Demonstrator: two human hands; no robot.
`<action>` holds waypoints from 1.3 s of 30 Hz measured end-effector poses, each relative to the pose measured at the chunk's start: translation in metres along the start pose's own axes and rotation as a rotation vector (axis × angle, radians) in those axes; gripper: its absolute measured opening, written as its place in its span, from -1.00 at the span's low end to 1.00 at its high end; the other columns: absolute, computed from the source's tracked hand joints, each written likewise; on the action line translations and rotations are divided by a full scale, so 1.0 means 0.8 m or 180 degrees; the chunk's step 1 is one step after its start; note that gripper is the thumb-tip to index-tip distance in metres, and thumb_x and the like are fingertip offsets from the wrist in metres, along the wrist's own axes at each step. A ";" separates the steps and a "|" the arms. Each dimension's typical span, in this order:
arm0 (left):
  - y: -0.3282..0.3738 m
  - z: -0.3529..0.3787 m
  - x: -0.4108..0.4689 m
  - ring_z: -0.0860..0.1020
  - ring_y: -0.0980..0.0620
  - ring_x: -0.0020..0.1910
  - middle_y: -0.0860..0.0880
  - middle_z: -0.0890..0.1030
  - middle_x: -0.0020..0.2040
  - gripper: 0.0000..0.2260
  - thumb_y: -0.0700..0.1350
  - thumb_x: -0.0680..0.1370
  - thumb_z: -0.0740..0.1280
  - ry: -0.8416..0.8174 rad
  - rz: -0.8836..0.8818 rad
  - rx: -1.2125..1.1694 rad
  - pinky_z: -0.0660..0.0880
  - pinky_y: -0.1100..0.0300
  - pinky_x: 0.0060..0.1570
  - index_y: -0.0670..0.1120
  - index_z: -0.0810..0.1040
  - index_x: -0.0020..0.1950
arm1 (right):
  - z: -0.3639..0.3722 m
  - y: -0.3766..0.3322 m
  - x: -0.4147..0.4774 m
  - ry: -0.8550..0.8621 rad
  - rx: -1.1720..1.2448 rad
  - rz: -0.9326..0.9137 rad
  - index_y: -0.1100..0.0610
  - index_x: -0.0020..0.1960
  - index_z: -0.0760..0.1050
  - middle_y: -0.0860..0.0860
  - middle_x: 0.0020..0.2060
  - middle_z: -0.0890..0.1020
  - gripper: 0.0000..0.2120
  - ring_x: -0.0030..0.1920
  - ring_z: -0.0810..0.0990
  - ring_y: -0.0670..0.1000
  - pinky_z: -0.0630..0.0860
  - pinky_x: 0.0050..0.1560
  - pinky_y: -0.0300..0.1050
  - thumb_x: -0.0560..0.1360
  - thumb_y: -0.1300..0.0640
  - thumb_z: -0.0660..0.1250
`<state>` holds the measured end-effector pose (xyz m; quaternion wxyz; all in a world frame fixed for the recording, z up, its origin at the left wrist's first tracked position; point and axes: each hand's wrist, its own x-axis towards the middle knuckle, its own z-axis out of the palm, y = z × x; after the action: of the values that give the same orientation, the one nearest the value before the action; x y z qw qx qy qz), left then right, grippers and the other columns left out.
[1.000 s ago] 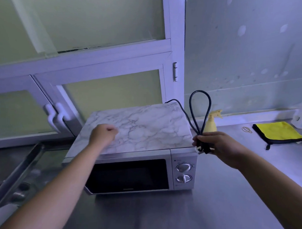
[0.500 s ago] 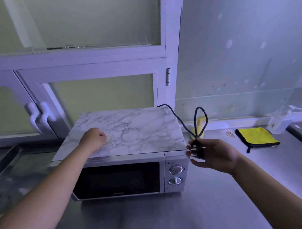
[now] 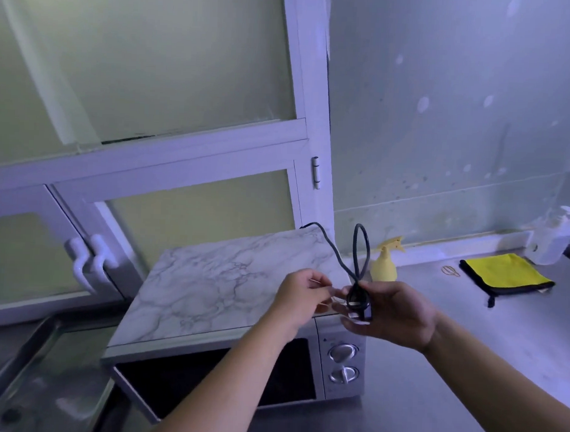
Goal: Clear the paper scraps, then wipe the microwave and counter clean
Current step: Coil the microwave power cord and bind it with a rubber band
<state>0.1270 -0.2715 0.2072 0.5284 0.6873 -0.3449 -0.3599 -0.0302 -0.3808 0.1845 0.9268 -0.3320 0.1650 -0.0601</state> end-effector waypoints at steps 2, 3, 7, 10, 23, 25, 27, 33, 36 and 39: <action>0.004 0.006 0.002 0.58 0.04 -0.34 -0.11 0.61 -0.21 -0.90 -0.37 0.53 0.39 -0.0031 0.0006 -0.0028 0.58 0.25 -0.30 -0.20 0.55 -0.09 | -0.004 0.000 -0.002 -0.0005 0.0081 -0.0043 0.31 -0.03 0.63 0.16 0.03 0.64 -0.62 0.05 0.64 0.16 0.56 0.09 0.08 0.20 0.26 0.63; 0.006 0.007 0.004 0.58 0.06 -0.37 -0.08 0.61 -0.24 -0.88 -0.39 0.53 0.37 -0.0063 0.0033 0.0023 0.59 0.24 -0.29 -0.19 0.56 -0.11 | -0.006 -0.001 -0.003 -0.0025 0.0131 -0.0052 0.31 -0.03 0.64 0.16 0.01 0.64 -0.61 0.00 0.65 0.14 0.57 0.07 0.06 0.19 0.26 0.63; 0.011 0.010 0.011 0.57 0.07 -0.33 -0.01 0.61 -0.26 -0.70 -0.42 0.54 0.30 -0.0256 0.0174 0.0514 0.62 0.05 -0.03 -0.09 0.66 -0.26 | -0.020 -0.005 -0.011 0.0062 0.0128 -0.0146 0.31 -0.04 0.65 0.13 -0.04 0.64 -0.78 -0.14 0.62 0.07 0.52 0.04 0.01 0.36 0.21 0.45; 0.012 0.015 0.016 0.58 0.05 -0.25 0.12 0.60 -0.24 -0.62 -0.37 0.54 0.24 -0.0262 0.0613 0.1693 0.57 0.09 0.00 0.01 0.71 -0.25 | -0.028 -0.007 -0.016 0.0125 0.0134 -0.0152 0.29 -0.02 0.64 0.12 -0.05 0.64 -0.76 -0.16 0.58 0.05 0.49 -0.02 -0.01 0.40 0.16 0.40; 0.037 0.060 0.028 0.38 0.07 -0.44 -0.04 0.48 -0.34 -0.88 -0.17 0.54 0.33 -0.0649 -0.1056 -0.0304 0.34 0.26 -0.39 -0.11 0.51 -0.21 | -0.022 -0.005 -0.025 0.0884 -0.1664 -0.0729 0.26 -0.09 0.67 0.10 -0.21 0.64 -0.78 -0.24 0.57 0.00 0.49 -0.24 -0.22 0.57 0.24 0.26; 0.032 0.069 0.025 0.53 0.06 -0.34 -0.06 0.57 -0.26 -0.95 -0.19 0.53 0.38 -0.0768 -0.0971 -0.0434 0.45 0.28 -0.27 -0.15 0.57 -0.12 | -0.019 -0.001 -0.028 0.1028 -0.1810 -0.0947 0.27 -0.06 0.68 0.11 -0.16 0.67 -0.82 -0.19 0.56 0.01 0.49 -0.23 -0.24 0.55 0.24 0.31; 0.025 0.079 0.025 0.57 0.04 -0.28 -0.09 0.61 -0.21 -0.97 -0.24 0.51 0.40 -0.0736 -0.0921 -0.0682 0.46 0.25 -0.19 -0.18 0.59 -0.07 | -0.017 0.004 -0.030 0.1120 -0.1971 -0.1079 0.25 -0.03 0.69 0.09 -0.11 0.72 -0.84 -0.18 0.58 -0.03 0.46 -0.24 -0.32 0.52 0.22 0.35; 0.015 0.103 0.028 0.49 0.02 -0.42 -0.09 0.56 -0.31 -0.87 -0.25 0.45 0.47 -0.0323 -0.1006 -0.0813 0.39 0.24 -0.37 -0.17 0.58 -0.04 | -0.020 0.024 -0.023 0.1740 -0.2127 -0.1161 0.20 -0.24 0.66 0.06 -0.38 0.55 -0.87 -0.37 0.46 -0.03 0.34 -0.33 -0.19 0.44 0.16 0.45; 0.019 0.103 0.033 0.38 0.04 -0.49 -0.07 0.47 -0.41 -0.90 -0.23 0.42 0.50 -0.0191 -0.0995 -0.0590 0.30 0.25 -0.45 -0.15 0.59 -0.24 | -0.017 0.024 -0.025 0.1752 -0.2202 -0.1263 0.16 -0.33 0.59 0.08 -0.41 0.48 -0.83 -0.36 0.43 0.01 0.32 -0.27 -0.08 0.35 0.08 0.43; 0.024 0.103 0.037 0.29 0.04 -0.50 -0.06 0.41 -0.43 -0.87 -0.22 0.41 0.47 -0.0142 -0.0982 -0.0638 0.26 0.20 -0.42 -0.16 0.59 -0.32 | -0.012 0.020 -0.025 0.1880 -0.2413 -0.1340 0.30 -0.30 0.54 0.07 -0.42 0.48 -0.71 -0.38 0.45 0.01 0.37 -0.28 -0.06 0.34 0.05 0.43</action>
<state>0.0690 -0.3403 0.2068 0.5250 0.6677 -0.2095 -0.4844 -0.0522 -0.3696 0.1726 0.6233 -0.6390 0.3591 -0.2722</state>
